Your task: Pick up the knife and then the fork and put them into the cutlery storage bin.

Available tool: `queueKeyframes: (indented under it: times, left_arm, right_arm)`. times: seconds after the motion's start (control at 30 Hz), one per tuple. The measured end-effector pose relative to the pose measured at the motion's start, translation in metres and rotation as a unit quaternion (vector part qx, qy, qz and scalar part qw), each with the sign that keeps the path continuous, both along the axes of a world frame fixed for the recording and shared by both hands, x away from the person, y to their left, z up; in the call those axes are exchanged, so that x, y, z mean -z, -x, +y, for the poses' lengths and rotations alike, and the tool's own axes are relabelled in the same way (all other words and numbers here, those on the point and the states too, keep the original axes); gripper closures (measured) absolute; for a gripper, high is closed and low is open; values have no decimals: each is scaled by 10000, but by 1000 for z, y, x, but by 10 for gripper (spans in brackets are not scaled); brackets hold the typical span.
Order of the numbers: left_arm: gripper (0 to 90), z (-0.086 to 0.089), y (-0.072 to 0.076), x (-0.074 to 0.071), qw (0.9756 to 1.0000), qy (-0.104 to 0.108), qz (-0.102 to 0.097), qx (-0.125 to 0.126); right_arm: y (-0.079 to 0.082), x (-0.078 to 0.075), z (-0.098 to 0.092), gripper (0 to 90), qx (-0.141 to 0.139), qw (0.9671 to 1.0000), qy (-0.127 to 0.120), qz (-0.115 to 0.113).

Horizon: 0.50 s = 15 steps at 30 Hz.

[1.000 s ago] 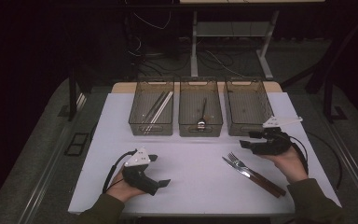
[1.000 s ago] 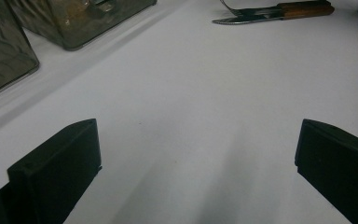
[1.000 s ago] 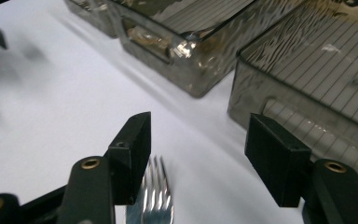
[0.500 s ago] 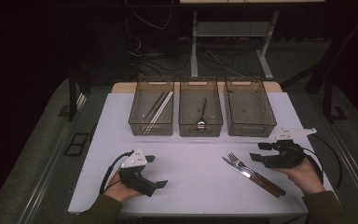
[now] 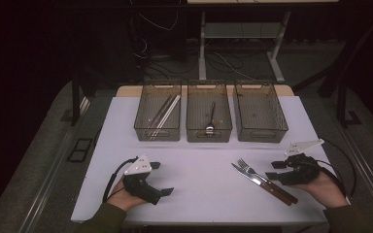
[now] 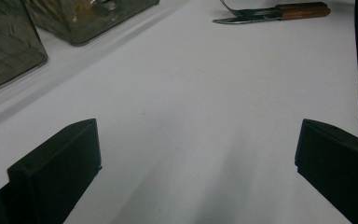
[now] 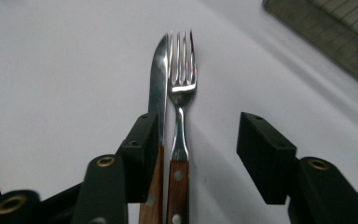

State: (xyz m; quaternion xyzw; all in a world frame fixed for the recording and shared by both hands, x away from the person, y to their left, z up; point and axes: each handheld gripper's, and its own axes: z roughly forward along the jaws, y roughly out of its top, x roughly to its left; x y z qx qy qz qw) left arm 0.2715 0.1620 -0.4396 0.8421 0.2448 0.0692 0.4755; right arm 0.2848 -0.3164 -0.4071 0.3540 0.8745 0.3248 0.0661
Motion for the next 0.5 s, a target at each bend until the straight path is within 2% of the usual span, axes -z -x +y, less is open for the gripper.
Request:
queueKeyframes:
  times: [0.27,0.5]
  left_arm:
    - [0,-1,-1,1,10000,-34,-6,18]
    - [0,-1,-1,1,10000,-54,1,24]
  right_arm:
    - [-1,7,6,628,-159,9975,578,361]
    - [-1,12,10,682,-372,9939,867,576]
